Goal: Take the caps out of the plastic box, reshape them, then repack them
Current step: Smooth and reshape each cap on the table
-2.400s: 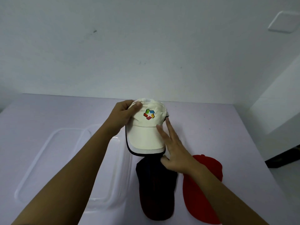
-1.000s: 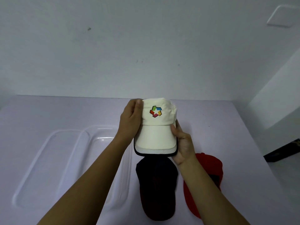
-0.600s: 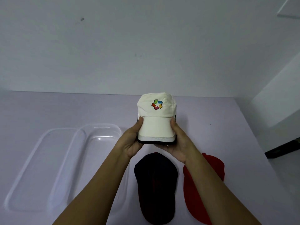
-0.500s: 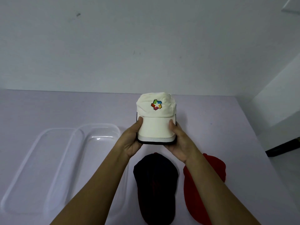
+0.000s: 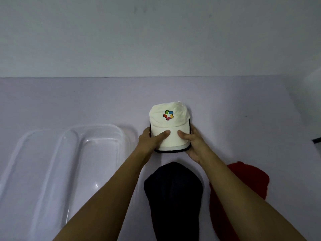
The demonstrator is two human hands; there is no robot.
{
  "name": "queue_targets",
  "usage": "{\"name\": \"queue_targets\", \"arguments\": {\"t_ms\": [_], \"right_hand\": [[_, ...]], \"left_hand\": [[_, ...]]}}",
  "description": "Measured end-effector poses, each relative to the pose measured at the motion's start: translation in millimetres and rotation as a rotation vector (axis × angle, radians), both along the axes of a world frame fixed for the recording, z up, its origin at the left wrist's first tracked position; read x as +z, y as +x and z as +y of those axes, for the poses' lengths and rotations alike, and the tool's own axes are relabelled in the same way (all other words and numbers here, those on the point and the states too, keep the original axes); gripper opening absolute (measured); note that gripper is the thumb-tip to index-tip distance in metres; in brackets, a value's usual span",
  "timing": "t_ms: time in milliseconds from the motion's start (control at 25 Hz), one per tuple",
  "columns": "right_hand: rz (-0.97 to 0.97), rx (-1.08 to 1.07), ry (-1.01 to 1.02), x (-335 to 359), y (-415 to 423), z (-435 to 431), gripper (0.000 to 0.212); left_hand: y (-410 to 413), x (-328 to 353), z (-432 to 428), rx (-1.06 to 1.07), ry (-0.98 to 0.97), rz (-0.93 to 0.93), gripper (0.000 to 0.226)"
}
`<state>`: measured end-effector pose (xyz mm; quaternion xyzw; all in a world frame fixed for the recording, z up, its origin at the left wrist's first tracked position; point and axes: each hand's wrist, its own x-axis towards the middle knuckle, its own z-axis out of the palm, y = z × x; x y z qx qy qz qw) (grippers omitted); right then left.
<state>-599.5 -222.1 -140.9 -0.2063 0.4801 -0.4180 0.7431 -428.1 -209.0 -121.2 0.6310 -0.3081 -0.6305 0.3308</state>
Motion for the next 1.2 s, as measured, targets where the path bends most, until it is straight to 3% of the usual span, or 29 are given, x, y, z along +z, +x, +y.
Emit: {"name": "queue_targets", "arguments": {"t_ms": [80,200,280,400,480,640,760,880,1040,1120,1200], "right_hand": [[0.153,0.004,-0.025,-2.9,-1.2,4.5,0.061],[0.755,0.073,-0.237,-2.8,-7.4,15.4,0.050],[0.994,0.119,-0.377,-5.7,-12.1,19.2,0.051],[0.959,0.066,-0.546,2.0,-16.4,7.3,0.042],[1.000,0.098,-0.646,12.6,-19.1,-12.8,0.038],[0.883,0.392,-0.591,21.7,-17.4,-49.1,0.055],[0.840,0.447,-0.561,22.8,-16.9,-58.9,0.038],[0.974,0.559,-0.599,30.4,-24.9,-69.8,0.019],[1.251,0.687,-0.650,34.4,-26.6,-80.1,0.035],[1.181,0.645,-0.604,39.8,-24.1,-78.6,0.029],[0.995,0.583,-0.519,44.4,-22.0,-75.1,0.017]], "left_hand": [[-3.0,-11.3,3.6,-0.002,-0.022,-0.157,0.097],[-8.2,-12.1,6.9,-0.069,-0.033,-0.381,0.097],[-10.2,-10.6,9.3,-0.093,-0.048,-0.538,0.088],[-3.5,4.3,2.4,0.090,-0.324,-0.534,0.057],[6.3,15.0,-14.9,0.055,-0.465,-0.571,0.041],[20.3,27.3,-47.1,-0.252,-0.289,-0.371,0.035],[25.7,26.7,-59.1,-0.377,-0.260,-0.328,0.016],[31.1,27.4,-68.2,-0.400,-0.262,-0.417,0.023],[29.7,30.3,-70.5,-0.404,-0.288,-0.499,0.028],[28.1,32.7,-70.9,-0.409,-0.282,-0.456,0.023],[26.4,37.9,-71.7,-0.425,-0.279,-0.401,0.017]]}}
